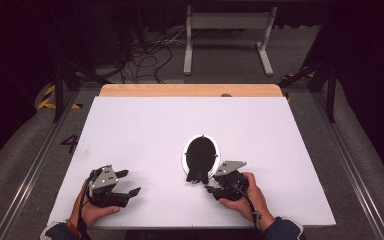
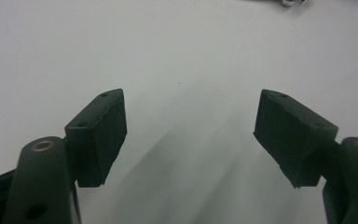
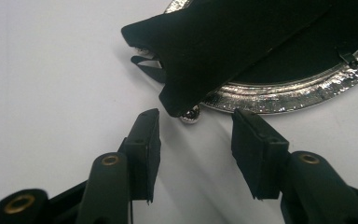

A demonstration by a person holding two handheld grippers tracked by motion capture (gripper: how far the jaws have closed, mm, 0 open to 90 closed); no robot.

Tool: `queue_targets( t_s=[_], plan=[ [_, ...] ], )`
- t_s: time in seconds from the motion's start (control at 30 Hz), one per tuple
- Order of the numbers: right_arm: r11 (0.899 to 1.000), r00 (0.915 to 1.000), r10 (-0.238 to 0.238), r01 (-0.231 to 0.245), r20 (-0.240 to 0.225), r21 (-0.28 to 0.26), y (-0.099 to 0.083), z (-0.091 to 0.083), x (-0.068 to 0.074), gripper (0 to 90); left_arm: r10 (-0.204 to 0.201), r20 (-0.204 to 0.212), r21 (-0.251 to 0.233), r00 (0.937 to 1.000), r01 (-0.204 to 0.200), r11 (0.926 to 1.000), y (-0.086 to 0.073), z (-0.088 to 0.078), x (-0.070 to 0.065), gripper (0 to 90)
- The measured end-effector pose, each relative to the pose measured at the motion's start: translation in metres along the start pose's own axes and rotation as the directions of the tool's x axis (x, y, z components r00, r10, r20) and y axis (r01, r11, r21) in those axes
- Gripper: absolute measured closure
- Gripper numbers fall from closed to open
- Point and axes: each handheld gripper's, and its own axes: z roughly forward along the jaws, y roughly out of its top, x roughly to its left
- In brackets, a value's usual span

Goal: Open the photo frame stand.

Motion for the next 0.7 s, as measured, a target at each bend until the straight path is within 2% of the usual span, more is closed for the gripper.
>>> queue_targets(
  t_s=[0.1, 0.17, 0.3, 0.37, 0.6, 0.67, 0.7],
  plan=[
    [0.999, 0.999, 0.042, -0.042, 0.014, -0.008, 0.002, 0.002, 0.001, 52.0, -0.001, 0.0, 0.01, 1.0, 0.001, 0.9999, -0.001, 0.001, 0.001, 25.5],
    [0.999, 0.9983, 0.054, -0.054, 0.023, -0.005, 0.003, 0.003, 0.002, 52.0, -0.004, -0.001, 0.011, 1.0, 0.004, 0.9999, -0.001, 0.001, 0.0, 25.4],
    [0.996, 0.9952, 0.088, -0.087, 0.044, -0.007, 0.001, 0.001, -0.002, 59.4, -0.004, 0.001, 0.003, 1.0, 0.004, 1.0, -0.001, 0.0, 0.001, 25.4],
    [0.994, 0.9929, 0.113, -0.112, 0.038, -0.012, -0.001, -0.001, -0.005, 59.4, -0.001, 0.0, 0.007, 1.0, 0.001, 1.0, -0.001, 0.001, 0.001, 25.2],
    [0.995, 0.9947, 0.098, -0.098, 0.029, -0.013, -0.001, -0.001, -0.008, 63.4, -0.005, -0.005, 0.014, 1.0, 0.005, 0.9999, -0.001, 0.002, 0.001, 24.8],
    [0.997, 0.9968, 0.079, -0.079, 0.01, -0.01, -0.001, -0.002, -0.006, 72.8, -0.002, -0.023, 0.03, 0.9997, 0.003, 0.9995, -0.001, 0.003, 0.002, 24.4],
    [0.997, 0.9968, 0.079, -0.079, 0.01, -0.01, -0.001, -0.002, -0.006, 72.8, -0.002, -0.023, 0.03, 0.9997, 0.003, 0.9995, -0.001, 0.003, 0.002, 24.2]
  ],
)
